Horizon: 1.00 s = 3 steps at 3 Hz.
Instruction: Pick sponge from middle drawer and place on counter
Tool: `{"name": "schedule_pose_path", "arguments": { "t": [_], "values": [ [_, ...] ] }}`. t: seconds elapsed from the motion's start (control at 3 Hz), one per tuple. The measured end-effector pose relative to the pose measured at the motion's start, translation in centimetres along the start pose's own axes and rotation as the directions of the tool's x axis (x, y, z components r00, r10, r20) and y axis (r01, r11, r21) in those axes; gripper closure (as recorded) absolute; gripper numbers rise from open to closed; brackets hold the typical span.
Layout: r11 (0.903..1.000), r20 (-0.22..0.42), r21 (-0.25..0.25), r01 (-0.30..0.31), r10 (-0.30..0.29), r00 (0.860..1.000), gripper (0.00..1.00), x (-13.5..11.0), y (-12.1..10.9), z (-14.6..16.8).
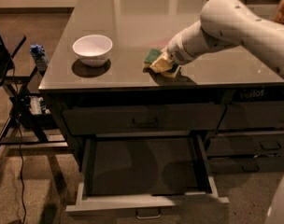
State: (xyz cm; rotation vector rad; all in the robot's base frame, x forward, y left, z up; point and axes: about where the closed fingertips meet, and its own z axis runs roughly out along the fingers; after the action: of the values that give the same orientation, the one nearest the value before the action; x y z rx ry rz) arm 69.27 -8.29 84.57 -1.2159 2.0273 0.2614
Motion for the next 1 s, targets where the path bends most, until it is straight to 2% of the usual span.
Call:
{"name": "schedule_pose_path", "arguments": {
  "t": [0.33,1.0],
  "values": [
    [1.0000,0.000,-0.003,0.000,0.000,1.000,0.81,-0.02,-0.05,0.21],
    [1.0000,0.000,-0.003,0.000,0.000,1.000,0.34,-0.03,-0.04,0.21]
  ]
}}
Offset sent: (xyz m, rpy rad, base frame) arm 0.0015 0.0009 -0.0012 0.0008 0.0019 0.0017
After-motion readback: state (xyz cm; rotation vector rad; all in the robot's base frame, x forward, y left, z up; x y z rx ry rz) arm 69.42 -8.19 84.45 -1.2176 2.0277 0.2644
